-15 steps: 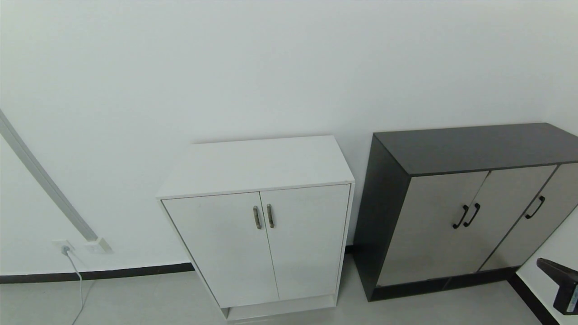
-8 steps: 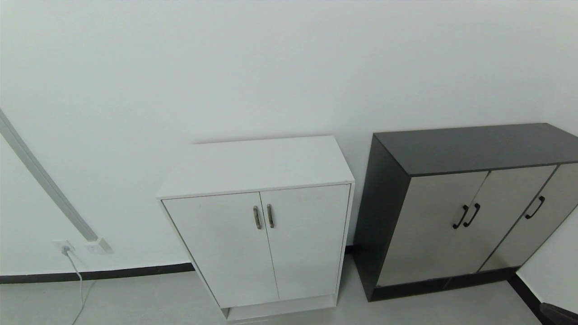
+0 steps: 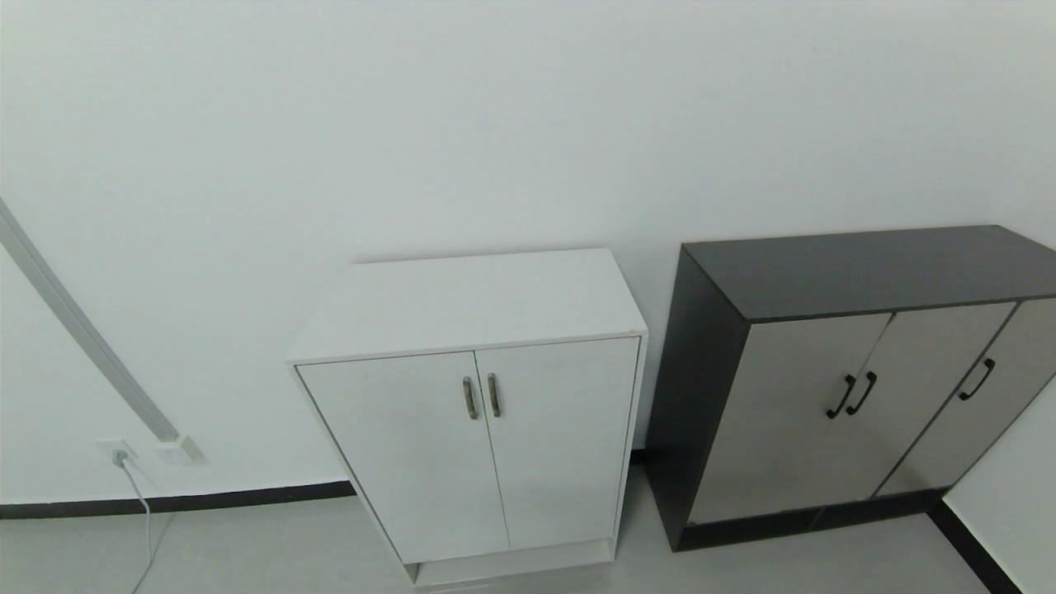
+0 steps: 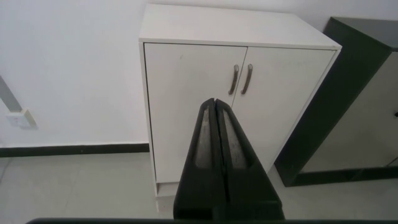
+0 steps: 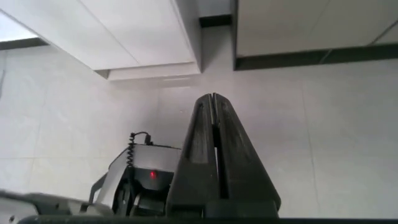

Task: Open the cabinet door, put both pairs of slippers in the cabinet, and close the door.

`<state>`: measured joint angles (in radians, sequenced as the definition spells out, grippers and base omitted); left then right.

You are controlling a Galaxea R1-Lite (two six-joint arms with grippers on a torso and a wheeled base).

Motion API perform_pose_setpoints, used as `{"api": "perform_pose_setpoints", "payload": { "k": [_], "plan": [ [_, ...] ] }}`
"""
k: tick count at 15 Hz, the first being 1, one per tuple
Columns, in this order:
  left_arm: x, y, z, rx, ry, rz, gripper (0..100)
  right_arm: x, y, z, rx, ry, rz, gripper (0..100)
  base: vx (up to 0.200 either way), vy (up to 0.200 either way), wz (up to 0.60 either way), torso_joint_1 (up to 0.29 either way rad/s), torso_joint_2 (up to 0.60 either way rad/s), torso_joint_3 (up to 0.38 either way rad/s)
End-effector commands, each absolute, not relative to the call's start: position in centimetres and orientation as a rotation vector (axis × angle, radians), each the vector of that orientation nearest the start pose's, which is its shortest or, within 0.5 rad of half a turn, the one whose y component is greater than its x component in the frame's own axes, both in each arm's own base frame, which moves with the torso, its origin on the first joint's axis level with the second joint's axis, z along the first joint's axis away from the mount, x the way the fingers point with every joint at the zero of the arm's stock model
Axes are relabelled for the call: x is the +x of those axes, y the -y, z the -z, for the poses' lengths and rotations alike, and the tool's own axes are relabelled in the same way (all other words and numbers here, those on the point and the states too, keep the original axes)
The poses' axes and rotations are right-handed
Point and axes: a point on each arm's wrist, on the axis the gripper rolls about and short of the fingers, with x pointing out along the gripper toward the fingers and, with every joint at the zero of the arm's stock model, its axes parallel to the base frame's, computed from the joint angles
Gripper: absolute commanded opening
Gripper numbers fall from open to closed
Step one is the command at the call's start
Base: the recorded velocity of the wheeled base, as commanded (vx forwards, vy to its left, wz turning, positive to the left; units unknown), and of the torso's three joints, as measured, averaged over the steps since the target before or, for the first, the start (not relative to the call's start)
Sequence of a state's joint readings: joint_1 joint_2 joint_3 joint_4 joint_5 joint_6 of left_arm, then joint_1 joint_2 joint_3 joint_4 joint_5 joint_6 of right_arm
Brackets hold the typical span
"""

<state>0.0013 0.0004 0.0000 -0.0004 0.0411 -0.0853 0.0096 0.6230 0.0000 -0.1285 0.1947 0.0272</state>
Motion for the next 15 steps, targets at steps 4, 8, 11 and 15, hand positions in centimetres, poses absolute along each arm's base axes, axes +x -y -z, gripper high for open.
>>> {"api": "perform_pose_setpoints", "payload": {
  "k": [4, 8, 11, 15],
  "plan": [
    [-2.3, -0.1, -7.5, -0.086, 0.002, -0.043, 0, 0.8, -0.5, -8.3, 0.017, -0.346, -0.282, 0, 0.0, 0.0, 0.0, 0.0, 0.0, 0.0],
    [-2.3, -0.1, -7.6, -0.086, 0.0, -0.043, 0, 0.1, -0.4, -8.4, -0.044, -0.26, -0.304, 0, 0.0, 0.0, 0.0, 0.0, 0.0, 0.0],
    [-2.3, -0.1, -7.6, -0.086, 0.003, -0.043, 0, 0.0, -0.2, -7.8, -0.101, -0.305, -0.199, 0, 0.0, 0.0, 0.0, 0.0, 0.0, 0.0],
    [-2.3, -0.1, -7.5, -0.086, 0.002, -0.043, 0, 0.0, -0.2, -7.9, -0.101, -0.289, -0.217, 0, 0.0, 0.0, 0.0, 0.0, 0.0, 0.0]
  ]
}}
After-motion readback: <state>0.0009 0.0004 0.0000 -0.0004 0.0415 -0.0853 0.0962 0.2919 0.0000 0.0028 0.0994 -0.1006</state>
